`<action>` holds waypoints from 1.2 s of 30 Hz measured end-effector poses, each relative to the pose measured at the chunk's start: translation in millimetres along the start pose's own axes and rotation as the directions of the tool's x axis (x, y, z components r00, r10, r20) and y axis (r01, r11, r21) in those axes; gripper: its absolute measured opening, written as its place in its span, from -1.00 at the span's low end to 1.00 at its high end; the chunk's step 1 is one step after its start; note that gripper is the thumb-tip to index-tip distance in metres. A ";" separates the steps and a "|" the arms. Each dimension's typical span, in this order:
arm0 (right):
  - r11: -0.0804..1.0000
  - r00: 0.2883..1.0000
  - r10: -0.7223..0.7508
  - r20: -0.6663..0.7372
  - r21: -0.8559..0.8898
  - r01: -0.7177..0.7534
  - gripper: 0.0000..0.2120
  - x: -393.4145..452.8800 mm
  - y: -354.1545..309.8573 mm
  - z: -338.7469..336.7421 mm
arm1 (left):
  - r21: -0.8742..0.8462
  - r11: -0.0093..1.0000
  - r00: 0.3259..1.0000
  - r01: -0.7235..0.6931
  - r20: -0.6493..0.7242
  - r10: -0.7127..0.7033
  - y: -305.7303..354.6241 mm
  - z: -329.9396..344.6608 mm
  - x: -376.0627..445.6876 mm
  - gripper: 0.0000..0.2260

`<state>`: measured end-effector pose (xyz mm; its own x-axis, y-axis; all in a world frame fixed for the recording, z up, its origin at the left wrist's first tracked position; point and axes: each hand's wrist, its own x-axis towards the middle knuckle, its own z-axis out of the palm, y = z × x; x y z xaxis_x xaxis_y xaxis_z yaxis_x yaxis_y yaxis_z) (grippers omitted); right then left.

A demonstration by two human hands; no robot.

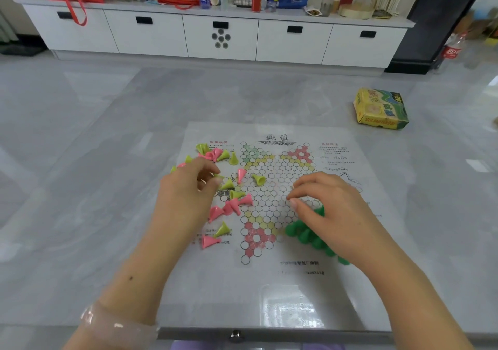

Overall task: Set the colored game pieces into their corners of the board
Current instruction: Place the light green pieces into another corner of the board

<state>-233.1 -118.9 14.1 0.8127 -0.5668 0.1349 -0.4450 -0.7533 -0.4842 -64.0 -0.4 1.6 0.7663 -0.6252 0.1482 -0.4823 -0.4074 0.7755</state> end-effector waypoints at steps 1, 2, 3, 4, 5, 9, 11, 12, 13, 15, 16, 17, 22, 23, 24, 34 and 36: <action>1.000 1.000 -0.011 -0.011 0.010 0.011 -0.84 1.0 -2.9 0.9 | -0.166 0.982 0.996 0.093 0.025 -0.090 1.2 -2.3 -0.4 -0.93; 1.000 1.000 -0.022 -0.016 0.021 0.022 -0.85 2.3 -6.2 2.3 | -0.349 0.918 0.982 0.190 0.080 -0.173 2.1 -4.5 -0.9 -0.92; 0.999 0.999 -0.034 -0.017 0.034 0.035 -0.85 3.6 -9.9 3.9 | -0.499 0.820 0.960 0.279 0.149 -0.235 3.1 -6.7 -0.9 -0.91; 0.998 0.999 -0.047 -0.014 0.047 0.048 -0.84 5.2 -13.9 6.0 | -0.601 0.718 0.936 0.352 0.216 -0.277 4.0 -8.9 -0.5 -0.91; 0.997 0.998 -0.059 -0.011 0.059 0.059 -0.84 7.1 -17.7 8.5 | -0.674 0.616 0.912 0.408 0.273 -0.305 4.7 -10.7 0.1 -0.91; 0.994 0.998 -0.060 -0.027 0.092 0.062 -0.83 15.8 -31.5 20.4 | -0.831 0.231 0.833 0.506 0.402 -0.379 2.6 -15.8 4.5 -0.87; 0.996 0.998 -0.048 -0.050 0.077 0.052 -0.81 21.6 -37.1 27.7 | -0.852 0.126 0.812 0.508 0.425 -0.399 0.5 -19.7 7.2 -0.90; 0.997 0.997 -0.042 -0.058 0.063 0.046 -0.79 24.8 -39.9 31.7 | -0.852 0.115 0.807 0.510 0.429 -0.406 -0.7 -21.8 8.2 -0.90; 0.998 0.997 -0.037 -0.063 0.051 0.040 -0.77 28.2 -42.5 35.2 | -0.848 0.125 0.805 0.516 0.429 -0.411 -1.6 -23.7 8.8 -0.89; 0.999 0.998 -0.036 -0.058 0.023 0.037 -0.72 35.8 -47.8 41.3 | -0.833 0.167 0.802 0.527 0.423 -0.421 -2.9 -26.4 9.4 -0.87; 0.999 0.998 -0.041 -0.041 -0.003 0.041 -0.69 40.0 -50.1 44.2 | -0.827 0.183 0.800 0.532 0.421 -0.427 -3.7 -27.6 9.3 -0.87; 0.998 0.999 -0.048 -0.016 -0.030 0.048 -0.65 44.5 -52.1 47.1 | -0.821 0.195 0.798 0.536 0.419 -0.433 -4.9 -28.8 9.5 -0.86; 0.982 0.984 -0.074 0.162 -0.158 0.099 -0.43 65.5 -55.9 59.5 | -0.804 0.254 0.795 0.538 0.382 -0.471 -13.2 -38.3 11.5 -0.85; 0.980 0.978 -0.070 0.198 -0.170 0.104 -0.42 68.1 -56.1 60.8 | -0.803 0.258 0.793 0.537 0.377 -0.478 -14.9 -40.7 11.8 -0.85; 0.978 0.971 -0.066 0.231 -0.177 0.108 -0.42 69.9 -56.5 61.9 | -0.804 0.258 0.792 0.536 0.373 -0.484 -16.8 -42.8 12.0 -0.85; 0.989 0.977 -0.021 0.211 -0.139 0.052 -0.71 75.4 -64.1 66.1 | -0.825 0.236 0.804 0.514 0.367 -0.467 -27.8 -50.2 16.9 -0.83; 0.991 0.979 -0.026 0.200 -0.125 0.052 -0.75 75.1 -65.6 65.9 | -0.824 0.237 0.808 0.514 0.373 -0.456 -27.3 -48.6 16.8 -0.83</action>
<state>-118.0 -90.2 -1.0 0.8829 -0.4687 -0.0278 -0.4454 -0.8175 -0.3651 -17.3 32.5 12.7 0.6809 -0.5673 -0.4632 0.6297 0.1306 0.7658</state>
